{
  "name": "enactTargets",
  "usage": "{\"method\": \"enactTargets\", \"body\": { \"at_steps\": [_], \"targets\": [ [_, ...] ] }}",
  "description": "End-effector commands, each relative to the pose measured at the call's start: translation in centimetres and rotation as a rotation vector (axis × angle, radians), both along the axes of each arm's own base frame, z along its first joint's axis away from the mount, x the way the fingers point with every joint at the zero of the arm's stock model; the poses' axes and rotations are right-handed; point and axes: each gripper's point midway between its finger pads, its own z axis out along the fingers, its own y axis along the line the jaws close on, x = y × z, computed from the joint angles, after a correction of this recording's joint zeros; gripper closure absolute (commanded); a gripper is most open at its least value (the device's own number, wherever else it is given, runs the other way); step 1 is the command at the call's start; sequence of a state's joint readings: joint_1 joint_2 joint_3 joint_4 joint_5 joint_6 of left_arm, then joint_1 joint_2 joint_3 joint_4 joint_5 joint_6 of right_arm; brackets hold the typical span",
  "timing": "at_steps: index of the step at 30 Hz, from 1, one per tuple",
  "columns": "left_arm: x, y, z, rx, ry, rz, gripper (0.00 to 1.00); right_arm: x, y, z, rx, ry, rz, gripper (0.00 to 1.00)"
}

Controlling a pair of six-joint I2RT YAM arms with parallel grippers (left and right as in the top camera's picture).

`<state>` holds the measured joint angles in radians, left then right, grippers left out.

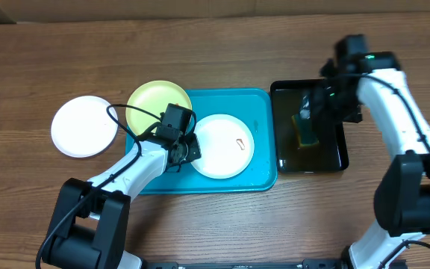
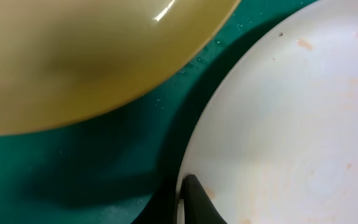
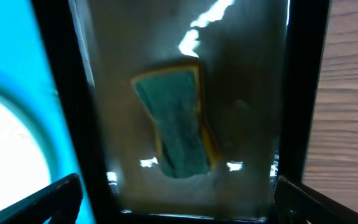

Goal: Clean dirty plates on tray and stack at the side
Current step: 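Lower the right gripper into the black tray and grasp the sponge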

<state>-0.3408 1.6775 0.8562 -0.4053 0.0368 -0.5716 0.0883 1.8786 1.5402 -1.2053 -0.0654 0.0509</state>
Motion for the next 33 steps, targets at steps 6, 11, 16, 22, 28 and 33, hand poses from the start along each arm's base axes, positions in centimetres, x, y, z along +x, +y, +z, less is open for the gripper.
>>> {"method": "enactTargets", "body": {
  "at_steps": [6, 11, 16, 22, 28, 33],
  "targets": [
    [-1.4, 0.5, -0.9, 0.026, 0.056, 0.012, 0.91, -1.8, -0.4, -4.0, -0.131, 0.026, 0.009, 0.05],
    [-1.5, 0.5, -1.0, 0.027, 0.060, 0.011, 0.88, -3.0, -0.5, -7.2, -0.129, 0.033, 0.010, 0.14],
    [-1.4, 0.5, -1.0, 0.027, 0.059, 0.012, 0.69, -3.8, 1.1, -8.8, -0.028, 0.041, 0.017, 0.24],
    [-1.5, 0.5, -1.0, 0.027, 0.060, 0.012, 0.67, -4.3, 1.3, -9.7, -0.014, 0.042, 0.023, 0.58],
    [-1.4, 0.5, -1.0, 0.029, 0.059, 0.006, 0.58, -4.1, 1.5, -8.2, -0.008, 0.059, 0.026, 0.83],
    [-1.4, 0.5, -1.0, 0.029, 0.058, 0.005, 0.57, -1.6, 1.8, -5.5, -0.001, 0.003, 0.025, 0.41]
  ]
}}
